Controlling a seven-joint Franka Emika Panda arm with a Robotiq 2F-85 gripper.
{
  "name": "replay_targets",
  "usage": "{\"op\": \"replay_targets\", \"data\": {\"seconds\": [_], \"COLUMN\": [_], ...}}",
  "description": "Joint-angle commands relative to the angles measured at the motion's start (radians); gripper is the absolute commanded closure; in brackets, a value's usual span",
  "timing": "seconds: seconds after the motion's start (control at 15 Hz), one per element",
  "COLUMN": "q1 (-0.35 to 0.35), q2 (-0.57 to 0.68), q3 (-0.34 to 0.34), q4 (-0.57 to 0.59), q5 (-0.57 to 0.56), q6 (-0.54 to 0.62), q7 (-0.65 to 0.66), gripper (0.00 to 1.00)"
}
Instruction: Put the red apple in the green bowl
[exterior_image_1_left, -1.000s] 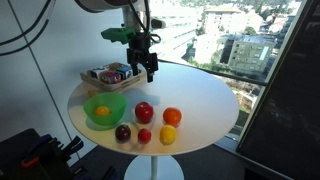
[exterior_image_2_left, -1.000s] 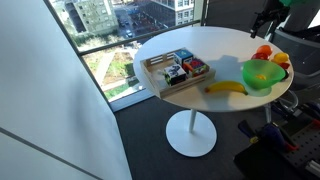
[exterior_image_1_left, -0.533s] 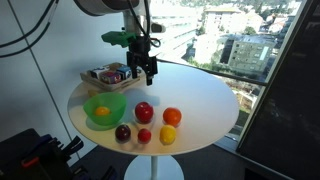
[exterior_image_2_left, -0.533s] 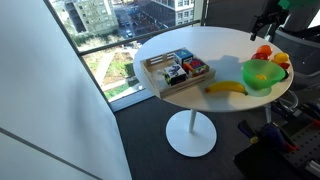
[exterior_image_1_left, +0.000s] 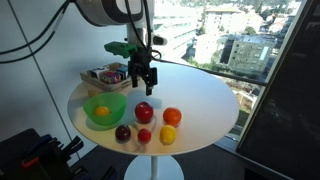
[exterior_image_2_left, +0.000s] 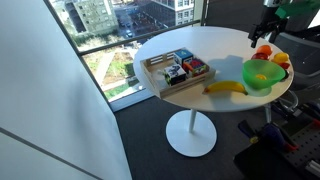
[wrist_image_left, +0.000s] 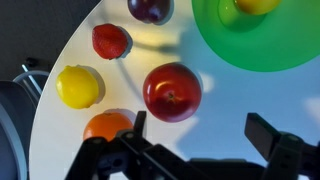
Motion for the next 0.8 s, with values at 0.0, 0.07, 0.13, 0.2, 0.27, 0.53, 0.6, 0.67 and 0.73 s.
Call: {"op": "replay_targets", "data": {"seconds": [0.0, 0.07, 0.13, 0.2, 0.27, 0.53, 0.6, 0.67, 0.73], "q1": [-0.012, -0.013, -0.014, -0.014, -0.014, -0.011, -0.009, -0.007, -0.006], "q2": [0.028, 0.038, 0.047, 0.054, 0.060, 0.074, 0.074, 0.074, 0.074], "q3": [-0.009, -0.011, -0.013, -0.014, -0.016, -0.021, -0.023, -0.023, -0.024], "q4": [0.001, 0.002, 0.003, 0.002, 0.000, -0.013, -0.022, -0.029, -0.036], "q5": [-0.003, -0.001, -0.004, -0.008, -0.011, -0.021, -0.027, -0.031, -0.034], "q6": [0.027, 0.030, 0.035, 0.041, 0.046, 0.083, 0.102, 0.115, 0.127], "q7": [0.033, 0.037, 0.046, 0.055, 0.059, 0.078, 0.088, 0.094, 0.100], "gripper": [0.00, 0.00, 0.00, 0.00, 0.00, 0.00, 0.00, 0.00, 0.00]}}
